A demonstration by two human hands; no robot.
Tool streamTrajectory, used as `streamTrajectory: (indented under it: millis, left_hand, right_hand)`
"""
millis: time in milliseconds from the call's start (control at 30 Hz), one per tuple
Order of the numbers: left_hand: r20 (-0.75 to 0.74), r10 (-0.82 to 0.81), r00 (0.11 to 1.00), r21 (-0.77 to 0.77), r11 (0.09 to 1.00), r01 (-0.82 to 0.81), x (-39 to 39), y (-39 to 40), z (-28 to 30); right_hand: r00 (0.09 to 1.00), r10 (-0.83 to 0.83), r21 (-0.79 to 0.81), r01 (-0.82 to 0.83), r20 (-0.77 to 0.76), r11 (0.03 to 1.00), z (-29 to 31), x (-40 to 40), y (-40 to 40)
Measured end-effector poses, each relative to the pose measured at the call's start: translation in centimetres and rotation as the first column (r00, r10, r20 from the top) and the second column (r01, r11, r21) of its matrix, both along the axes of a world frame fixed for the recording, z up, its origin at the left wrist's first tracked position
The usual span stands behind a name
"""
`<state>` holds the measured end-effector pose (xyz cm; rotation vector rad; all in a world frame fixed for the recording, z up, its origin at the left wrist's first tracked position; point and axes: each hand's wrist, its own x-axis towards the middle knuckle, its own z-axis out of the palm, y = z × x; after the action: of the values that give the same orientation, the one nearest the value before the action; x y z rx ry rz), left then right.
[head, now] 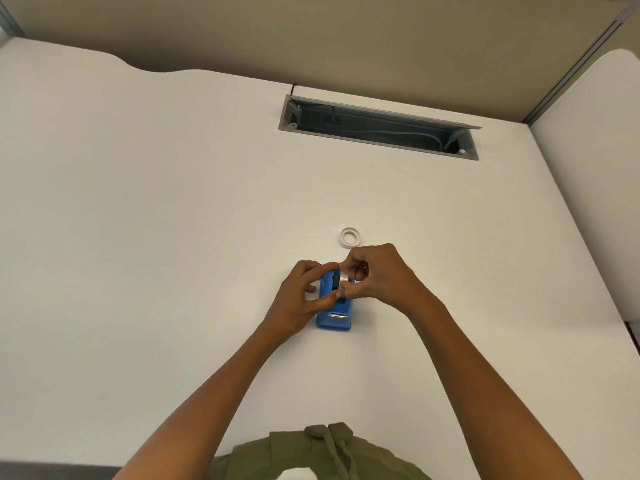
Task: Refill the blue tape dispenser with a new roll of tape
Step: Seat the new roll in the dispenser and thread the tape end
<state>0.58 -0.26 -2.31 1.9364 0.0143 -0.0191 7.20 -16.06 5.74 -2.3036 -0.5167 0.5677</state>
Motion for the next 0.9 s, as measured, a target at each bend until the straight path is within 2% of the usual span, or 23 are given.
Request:
streamTrajectory:
  millis: [200,500,900]
  left_hand:
    - [-0.015,0.005,1.000,-0.016,1.000,-0.005,-0.1,0.0,0.1]
    - [-0.018,0.002,1.000,-0.020,1.000,-0.003,-0.1,0.0,0.2]
    - [-0.015,0.006,1.000,-0.039,0.999,-0.006,-0.1,-0.1,0.1]
  right_hand:
    - [0.999,0.018,0.008,-0.018,0.033,1.000,0.1,0.3,0.1]
    - [0.997,0.024,0.035,-0.021,-0.075,0.999,0.1,0.8,-0.3]
    - [0.996,0.025,0.032,-0.022,-0.089,0.999,0.3,1.7,-0.1]
